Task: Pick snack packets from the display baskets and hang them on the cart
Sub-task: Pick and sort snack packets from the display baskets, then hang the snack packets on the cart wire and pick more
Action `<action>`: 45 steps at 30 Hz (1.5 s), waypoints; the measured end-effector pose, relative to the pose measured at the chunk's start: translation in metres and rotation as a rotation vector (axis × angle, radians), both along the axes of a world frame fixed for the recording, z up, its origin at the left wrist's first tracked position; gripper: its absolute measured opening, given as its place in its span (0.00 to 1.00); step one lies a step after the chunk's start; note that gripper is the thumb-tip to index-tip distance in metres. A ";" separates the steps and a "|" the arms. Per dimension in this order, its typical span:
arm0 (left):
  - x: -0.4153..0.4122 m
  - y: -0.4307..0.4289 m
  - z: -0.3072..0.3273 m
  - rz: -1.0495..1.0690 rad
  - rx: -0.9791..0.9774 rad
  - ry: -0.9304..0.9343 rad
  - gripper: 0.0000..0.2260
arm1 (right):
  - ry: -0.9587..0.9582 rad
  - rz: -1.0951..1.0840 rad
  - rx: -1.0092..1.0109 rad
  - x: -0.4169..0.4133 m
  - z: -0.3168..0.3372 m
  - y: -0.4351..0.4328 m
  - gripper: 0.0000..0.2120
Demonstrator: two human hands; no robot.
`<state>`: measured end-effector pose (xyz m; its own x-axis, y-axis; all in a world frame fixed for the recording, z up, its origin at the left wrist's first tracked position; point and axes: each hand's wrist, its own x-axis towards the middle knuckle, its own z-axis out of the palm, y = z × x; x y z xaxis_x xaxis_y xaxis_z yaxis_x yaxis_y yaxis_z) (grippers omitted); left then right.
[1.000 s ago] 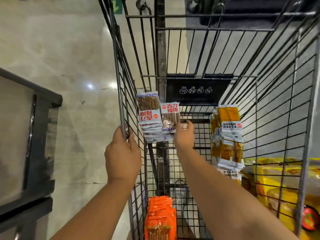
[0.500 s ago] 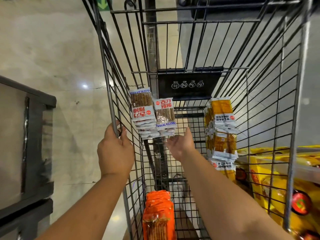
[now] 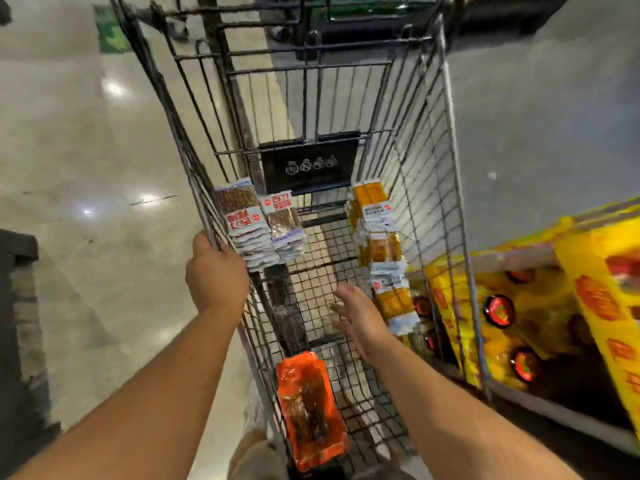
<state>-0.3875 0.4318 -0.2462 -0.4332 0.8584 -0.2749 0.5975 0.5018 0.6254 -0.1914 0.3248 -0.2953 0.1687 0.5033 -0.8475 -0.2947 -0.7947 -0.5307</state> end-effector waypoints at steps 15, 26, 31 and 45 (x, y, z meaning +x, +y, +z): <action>-0.030 -0.079 0.098 -0.821 -0.070 0.127 0.36 | -0.965 0.452 0.273 -0.016 0.179 -0.170 0.29; 0.064 -0.191 0.202 -1.567 0.159 0.159 0.31 | -1.118 0.083 0.031 -0.011 0.263 -0.350 0.36; 0.111 -0.273 0.251 -1.763 0.294 0.020 0.32 | -1.118 -0.164 -0.011 -0.019 0.290 -0.444 0.37; 0.161 -0.645 0.290 -2.201 0.303 -0.233 0.39 | -1.170 -0.846 -0.027 -0.075 0.313 -0.803 0.36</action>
<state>-0.2266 -0.2128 0.0442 0.9826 -0.1835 0.0300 -0.1583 -0.7407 0.6530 -0.2666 -0.4777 0.0179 0.9935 -0.1109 -0.0246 -0.0884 -0.6189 -0.7805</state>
